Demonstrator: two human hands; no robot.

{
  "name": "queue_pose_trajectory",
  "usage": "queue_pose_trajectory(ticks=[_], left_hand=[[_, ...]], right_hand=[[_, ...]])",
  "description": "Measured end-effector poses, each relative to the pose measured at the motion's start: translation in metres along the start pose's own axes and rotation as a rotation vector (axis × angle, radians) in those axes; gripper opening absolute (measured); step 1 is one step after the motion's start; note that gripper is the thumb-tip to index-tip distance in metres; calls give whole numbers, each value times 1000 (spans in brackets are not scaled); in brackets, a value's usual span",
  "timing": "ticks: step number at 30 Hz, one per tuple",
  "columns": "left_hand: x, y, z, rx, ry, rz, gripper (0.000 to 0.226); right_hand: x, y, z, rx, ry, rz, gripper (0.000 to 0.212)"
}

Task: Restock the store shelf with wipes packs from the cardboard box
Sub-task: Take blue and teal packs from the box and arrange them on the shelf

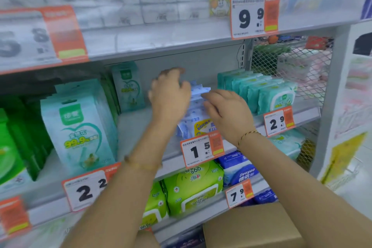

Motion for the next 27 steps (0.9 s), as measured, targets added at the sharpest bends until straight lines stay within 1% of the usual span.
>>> queue_pose_trajectory(ticks=[2, 4, 7, 9, 11, 13, 15, 17, 18, 21, 23, 25, 27], left_hand=[[-59, -24, 4, -109, -52, -185, 52], [-109, -33, -5, -187, -40, -288, 44], [-171, -33, -39, -227, 82, -348, 34], [-204, -28, -73, -210, 240, -371, 33], [-234, -21, -114, -157, 442, -377, 37], [-266, -12, -158, -49, 692, -428, 42], [-301, 1, -196, 70, 940, -471, 36], [-328, 15, -223, 131, 1099, -471, 34], [-339, 22, -232, 150, 1162, -459, 35], [-363, 34, -247, 196, 1294, -478, 36], [-372, 36, -254, 224, 1332, -511, 37], [-375, 38, -260, 221, 1340, -496, 37], [-377, 42, -264, 223, 1350, -465, 37]], right_hand=[[-12, -4, 17, 43, -97, -11, 50], [-35, -15, 37, 75, -183, -47, 45], [-90, -41, 62, 52, -257, -113, 38], [-138, -67, 63, 6, -228, -205, 37], [-192, -97, 53, -15, -107, -331, 38], [-252, -129, 40, -39, 70, -486, 36], [-311, -161, 28, -74, 276, -702, 38], [-366, -193, 16, -104, 484, -957, 40], [-389, -205, 11, -123, 581, -1047, 39], [-448, -222, -12, -136, 849, -1176, 37], [-485, -225, -33, -126, 1051, -1226, 40], [-515, -228, -54, -127, 1226, -1236, 49], [-538, -238, -68, -149, 1253, -1318, 59]])
Point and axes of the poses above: each hand's wrist, its own x-axis towards the middle knuckle, its own z-axis out of the back of the hand, y = z × x, the point moved 6 cm from there along x, towards the middle knuckle, and after that the axes turned 4 degrees about z, right-handed, at the moved point
